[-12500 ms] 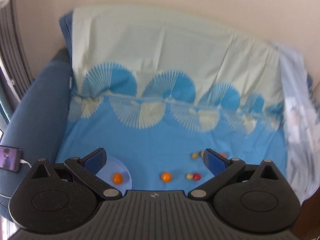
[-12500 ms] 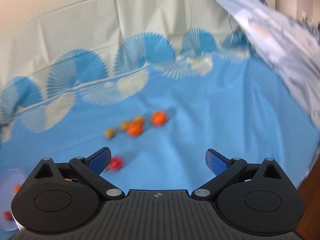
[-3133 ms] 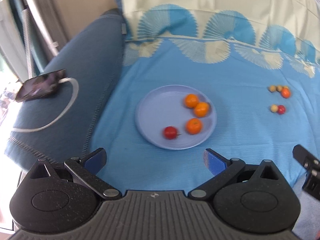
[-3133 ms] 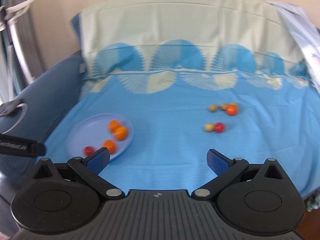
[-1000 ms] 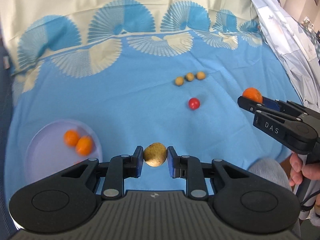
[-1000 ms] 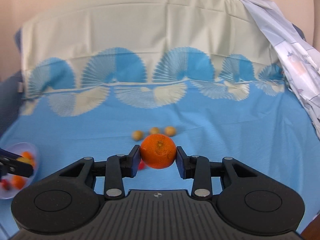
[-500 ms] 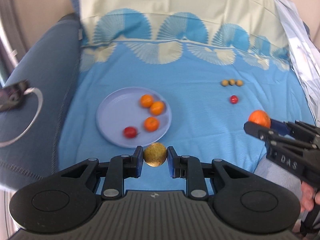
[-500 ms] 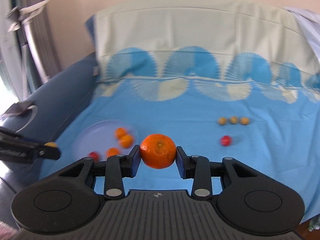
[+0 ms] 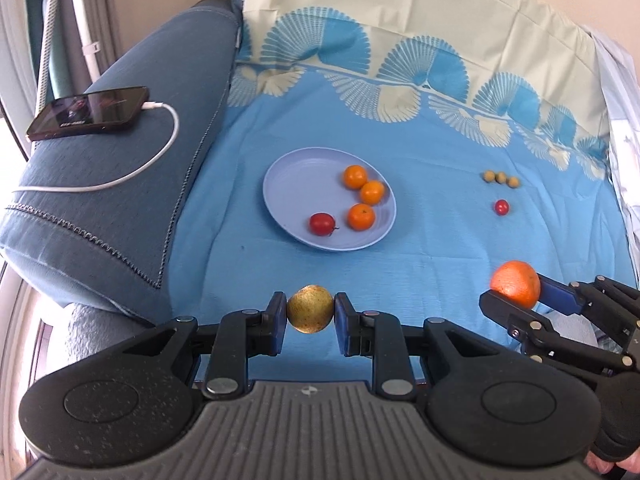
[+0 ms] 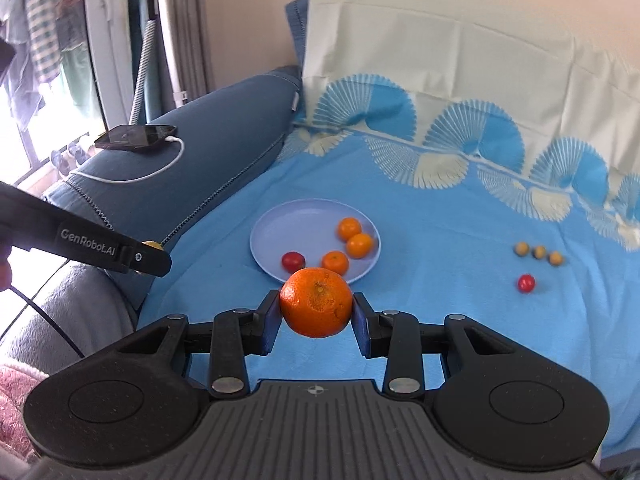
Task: Organize fruits
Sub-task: 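Carry the tan fruit and tangerine over the plate and open both tools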
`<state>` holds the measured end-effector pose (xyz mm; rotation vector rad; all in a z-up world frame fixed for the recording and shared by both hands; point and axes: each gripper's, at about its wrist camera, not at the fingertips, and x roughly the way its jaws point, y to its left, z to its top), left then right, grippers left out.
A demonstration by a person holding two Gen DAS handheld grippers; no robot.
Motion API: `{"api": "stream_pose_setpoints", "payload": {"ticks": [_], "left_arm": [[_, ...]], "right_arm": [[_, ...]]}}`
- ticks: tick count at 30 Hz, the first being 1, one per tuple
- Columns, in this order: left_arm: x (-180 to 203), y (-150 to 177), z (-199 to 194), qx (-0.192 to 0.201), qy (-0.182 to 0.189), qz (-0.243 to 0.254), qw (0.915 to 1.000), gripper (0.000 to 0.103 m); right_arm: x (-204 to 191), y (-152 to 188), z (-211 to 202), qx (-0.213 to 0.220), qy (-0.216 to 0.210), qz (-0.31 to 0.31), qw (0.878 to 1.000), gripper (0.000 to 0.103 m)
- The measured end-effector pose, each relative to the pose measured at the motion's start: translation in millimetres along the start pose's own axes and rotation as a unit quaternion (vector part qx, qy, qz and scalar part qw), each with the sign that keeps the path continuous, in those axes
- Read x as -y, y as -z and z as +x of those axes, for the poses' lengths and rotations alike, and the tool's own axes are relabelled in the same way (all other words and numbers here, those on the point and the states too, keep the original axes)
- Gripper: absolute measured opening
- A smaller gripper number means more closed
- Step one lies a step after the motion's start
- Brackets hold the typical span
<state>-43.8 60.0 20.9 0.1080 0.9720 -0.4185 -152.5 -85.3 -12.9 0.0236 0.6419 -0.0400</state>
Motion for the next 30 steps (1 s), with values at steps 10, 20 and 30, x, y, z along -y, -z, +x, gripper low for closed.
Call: {"api": "stream_pose_setpoints", "payload": {"ticks": [10,20,30], "left_arm": [[-1.5,0.6,-2.0,0.006,0.009,-0.002,0.9999,0.028],[-2.6,-0.8,0.8,0.007,0.01,-0.005,0.9999,0.028],[-4.4,-7.0,4.9,0.007,0.013,-0.009,0.9999,0.028]], "right_arm": [[-5.3,-1.6,-2.4,0.0,0.009,-0.008,1.0,0.039],[-5.2,-2.0,0.4,-0.003,0.013,-0.003,1.0,0.039],[-5.1,-4.0,6.5,-0.009,0.016,0.002,1.0,0.039]]}}
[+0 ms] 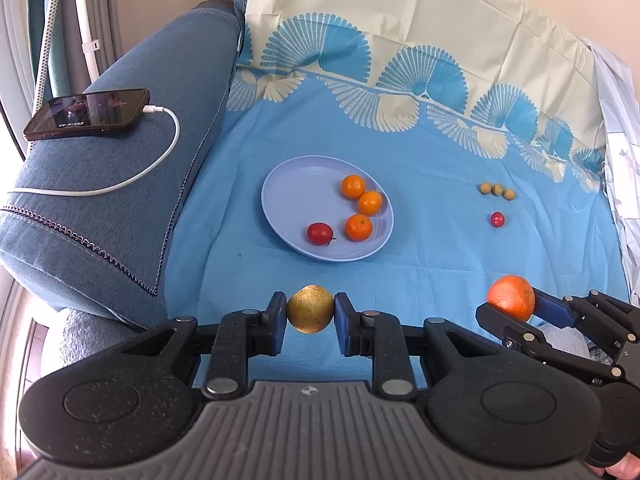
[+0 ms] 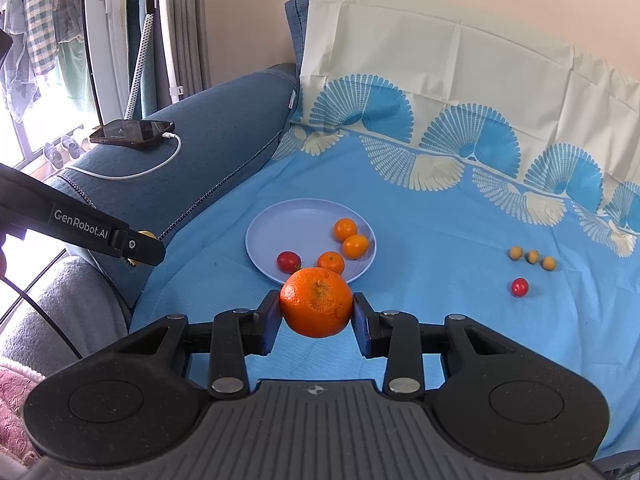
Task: Organize fruits
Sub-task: 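Carry the tan fruit and tangerine over the plate and open both tools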
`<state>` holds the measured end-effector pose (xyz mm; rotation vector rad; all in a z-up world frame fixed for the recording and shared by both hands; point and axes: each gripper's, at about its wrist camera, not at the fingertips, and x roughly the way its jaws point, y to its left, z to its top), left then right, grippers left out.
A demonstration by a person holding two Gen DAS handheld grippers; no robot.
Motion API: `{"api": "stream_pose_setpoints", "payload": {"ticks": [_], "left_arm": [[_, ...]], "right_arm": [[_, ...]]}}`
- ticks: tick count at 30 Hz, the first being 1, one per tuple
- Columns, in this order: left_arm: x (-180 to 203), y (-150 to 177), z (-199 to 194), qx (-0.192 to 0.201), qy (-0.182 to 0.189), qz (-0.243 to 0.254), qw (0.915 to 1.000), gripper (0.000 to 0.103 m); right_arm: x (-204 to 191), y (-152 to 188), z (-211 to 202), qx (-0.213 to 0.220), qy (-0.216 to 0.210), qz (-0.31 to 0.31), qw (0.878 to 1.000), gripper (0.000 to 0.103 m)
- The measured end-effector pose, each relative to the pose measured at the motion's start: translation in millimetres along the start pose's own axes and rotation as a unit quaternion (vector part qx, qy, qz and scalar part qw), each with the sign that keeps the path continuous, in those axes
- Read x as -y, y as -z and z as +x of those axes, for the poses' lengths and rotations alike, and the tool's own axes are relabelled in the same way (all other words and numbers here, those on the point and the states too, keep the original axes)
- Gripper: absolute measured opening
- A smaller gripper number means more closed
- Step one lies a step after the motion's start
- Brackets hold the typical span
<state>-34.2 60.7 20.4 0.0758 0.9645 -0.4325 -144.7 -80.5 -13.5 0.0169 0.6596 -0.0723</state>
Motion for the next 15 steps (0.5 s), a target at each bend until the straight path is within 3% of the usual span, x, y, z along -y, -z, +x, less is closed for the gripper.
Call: {"api": "stream_pose_setpoints", "payload": {"ticks": [15], "left_arm": [[-2.2,-26.4,17.0,0.008,0.0,-0.007,0.9999,0.028]], "right_arm": [[5.0,-11.2,20.3,-0.011,0.005,0.006,1.0,0.039]]}}
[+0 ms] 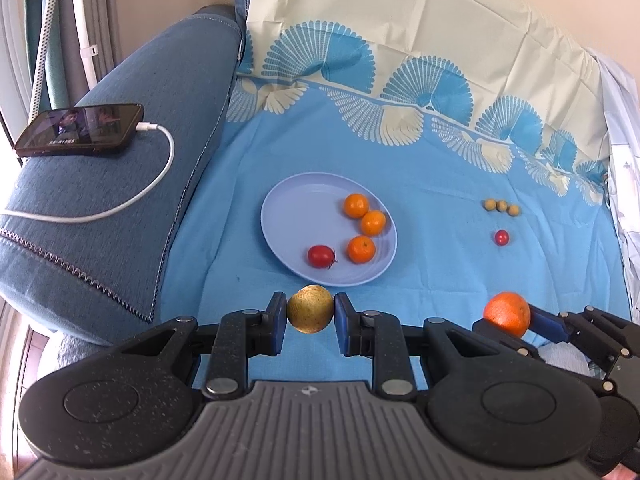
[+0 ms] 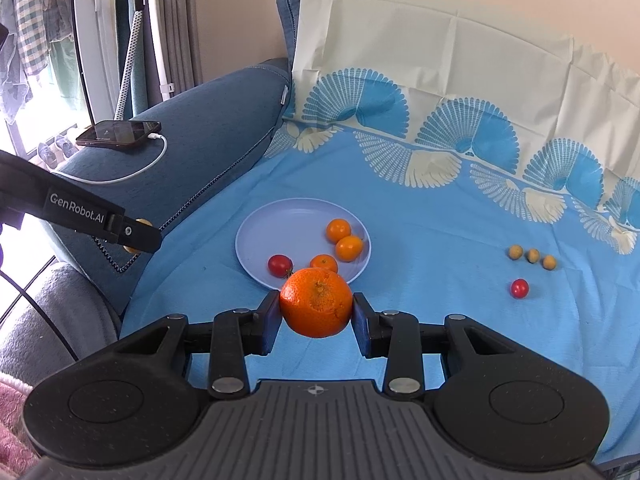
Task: Organize fruits
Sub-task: 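Carry the tan fruit and tangerine over the plate and open both tools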
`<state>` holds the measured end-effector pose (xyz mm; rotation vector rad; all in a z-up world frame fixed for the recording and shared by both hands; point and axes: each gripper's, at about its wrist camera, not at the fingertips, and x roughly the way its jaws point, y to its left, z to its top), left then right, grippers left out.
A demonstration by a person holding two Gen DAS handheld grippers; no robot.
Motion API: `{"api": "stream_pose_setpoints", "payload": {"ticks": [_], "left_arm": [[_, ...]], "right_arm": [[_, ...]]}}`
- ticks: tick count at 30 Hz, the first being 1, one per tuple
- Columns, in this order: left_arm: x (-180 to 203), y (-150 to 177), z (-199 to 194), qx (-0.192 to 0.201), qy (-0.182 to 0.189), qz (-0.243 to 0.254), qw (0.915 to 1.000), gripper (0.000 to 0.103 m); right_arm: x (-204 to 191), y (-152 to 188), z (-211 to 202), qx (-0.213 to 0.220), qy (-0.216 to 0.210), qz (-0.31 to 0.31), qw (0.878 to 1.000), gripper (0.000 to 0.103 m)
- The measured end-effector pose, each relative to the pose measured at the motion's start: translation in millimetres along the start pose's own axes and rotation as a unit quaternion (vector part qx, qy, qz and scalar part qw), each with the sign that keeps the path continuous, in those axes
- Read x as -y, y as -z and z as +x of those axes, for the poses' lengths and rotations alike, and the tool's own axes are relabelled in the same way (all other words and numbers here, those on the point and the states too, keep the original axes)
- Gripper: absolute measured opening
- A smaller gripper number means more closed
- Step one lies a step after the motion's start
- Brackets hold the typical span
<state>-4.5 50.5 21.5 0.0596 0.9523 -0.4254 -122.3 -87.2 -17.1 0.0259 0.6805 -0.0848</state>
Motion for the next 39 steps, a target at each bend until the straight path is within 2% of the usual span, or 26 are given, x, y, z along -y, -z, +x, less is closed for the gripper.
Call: {"api": "stream_pose_setpoints", "payload": {"ticks": [10,25,32,39], "left_arm": [[1.8,-34.6,38.6,-0.004,-0.006,-0.01,0.9999,0.028],[-3.3,-84.3,146.3,-0.049,-0.033,-0.017,0.9981,0.028],[0.7,-93.5,197.8,-0.073,-0.046,-0.007,0.9962,0.028],[-3.8,-93.5,230.2,-0.092,-0.066,-0.004,0.9935,0.028]], "right_arm": [[7.5,-19.6,39.0,-0.005,-0.003,-0.003,1.0,0.039],[18.8,-47.9,137.3,-0.032,-0.017,0.002,0.999,0.039],[22.7,-52.5,187.9,-0.052,-0.021,0.006,0.998,0.039],[20.1,-49.4,220.3,-0.075,-0.028,-0.006,0.997,0.039]]}}
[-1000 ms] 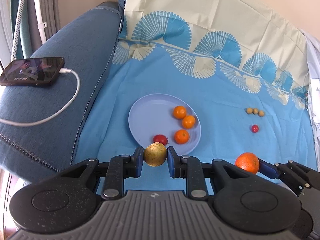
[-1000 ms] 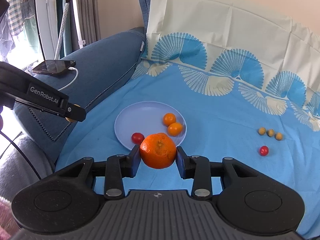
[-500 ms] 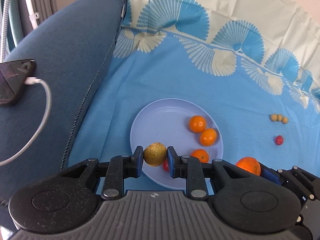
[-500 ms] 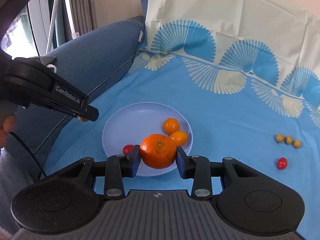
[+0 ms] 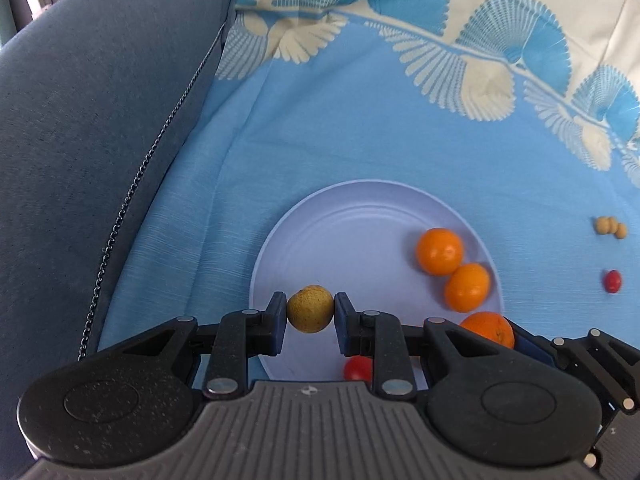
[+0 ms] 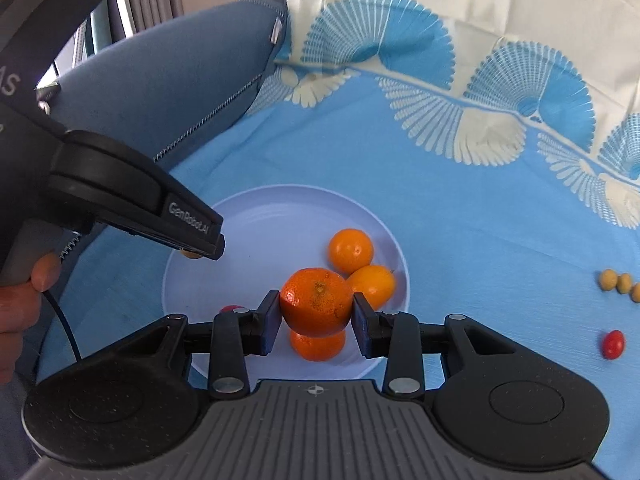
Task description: Organize fruits
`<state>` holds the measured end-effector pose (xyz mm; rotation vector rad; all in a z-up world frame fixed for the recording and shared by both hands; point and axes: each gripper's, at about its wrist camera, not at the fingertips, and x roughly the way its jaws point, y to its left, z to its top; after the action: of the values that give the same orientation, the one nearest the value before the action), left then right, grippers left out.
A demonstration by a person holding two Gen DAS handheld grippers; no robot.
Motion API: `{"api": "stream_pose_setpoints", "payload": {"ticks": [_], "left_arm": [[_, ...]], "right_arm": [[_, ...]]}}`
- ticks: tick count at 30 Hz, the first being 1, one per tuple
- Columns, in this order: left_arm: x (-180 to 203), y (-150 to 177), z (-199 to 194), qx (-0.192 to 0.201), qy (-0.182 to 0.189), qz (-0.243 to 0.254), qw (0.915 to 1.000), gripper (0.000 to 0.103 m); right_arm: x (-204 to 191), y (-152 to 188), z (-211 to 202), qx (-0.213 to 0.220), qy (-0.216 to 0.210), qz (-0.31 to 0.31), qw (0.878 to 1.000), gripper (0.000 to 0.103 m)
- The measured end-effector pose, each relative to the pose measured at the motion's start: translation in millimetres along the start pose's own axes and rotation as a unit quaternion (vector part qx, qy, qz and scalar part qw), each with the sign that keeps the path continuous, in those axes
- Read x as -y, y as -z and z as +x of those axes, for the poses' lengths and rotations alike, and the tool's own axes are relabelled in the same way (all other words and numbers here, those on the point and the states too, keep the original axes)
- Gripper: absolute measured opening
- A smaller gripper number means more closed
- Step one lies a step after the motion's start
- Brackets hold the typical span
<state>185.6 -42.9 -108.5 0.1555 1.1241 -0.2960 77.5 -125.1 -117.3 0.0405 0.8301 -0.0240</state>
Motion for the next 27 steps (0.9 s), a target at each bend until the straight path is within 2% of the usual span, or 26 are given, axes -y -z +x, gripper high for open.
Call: {"api": "stream_pose_setpoints", "payload": {"ticks": [1,2,3,4,5,6,7,8,9,15,19,27], "left_arm": [[-0.5,-0.8,2.5,0.0,-0.001,0.003,1.0,0.028],[-1.3,-1.5,3.5,0.003,-0.001,0.006,1.0,0.036],[-2.8,-1.3,2.2,0.007,-0.002,0.008,0.9999,0.059],[-4.2,-1.9,-0.1,0.015,-0.003,0.006,0.9999,0.074],[-7.0,-2.3,-5.3,0.028,-0.004,-0.001,0.9996,0.098],[-9.4,-1.9,-10.9,0.042,-0.005,-0.008,0.9991,0.103],[-11.9,-0.8,-18.9,0.056,-0.005,-0.014,0.9983,0.103],[-13.0,-0.3,-24.2,0.059,-0.002,-0.01,0.9982,0.103],[-13.0,0.6,-29.3,0.059,0.0,-0.004,0.9983,0.103],[-17.5,24.7,-66.6,0.063,-0.002,0.003,0.998,0.103],[-21.3,52.9,-99.2,0.073,0.005,-0.006,0.9973,0.103],[-21.7,99.0,-163.4,0.109,0.016,-0.013,0.9938,0.103]], "right_arm": [[-0.2,0.0,4.1,-0.002,0.0,-0.001,1.0,0.039],[-0.4,-0.4,7.5,-0.004,-0.001,-0.003,1.0,0.039],[-0.8,-1.4,10.2,-0.005,-0.004,-0.004,1.0,0.04],[-1.3,-2.8,11.3,-0.003,-0.008,-0.005,1.0,0.04],[-1.9,-4.3,10.8,0.004,-0.013,-0.007,1.0,0.043],[-3.1,-6.3,8.8,0.012,-0.016,-0.01,1.0,0.06],[-4.4,-7.7,5.4,0.021,-0.015,-0.013,1.0,0.068],[-5.5,-8.3,0.5,0.032,-0.011,-0.016,0.999,0.083],[-6.8,-8.4,-5.2,0.039,-0.008,-0.02,0.999,0.089],[-9.7,8.9,-45.9,0.019,-0.001,-0.014,1.0,0.097],[-15.9,27.5,-80.4,0.014,0.01,-0.014,1.0,0.099],[-30.4,51.2,-147.5,0.051,0.035,-0.01,0.998,0.102]]}}
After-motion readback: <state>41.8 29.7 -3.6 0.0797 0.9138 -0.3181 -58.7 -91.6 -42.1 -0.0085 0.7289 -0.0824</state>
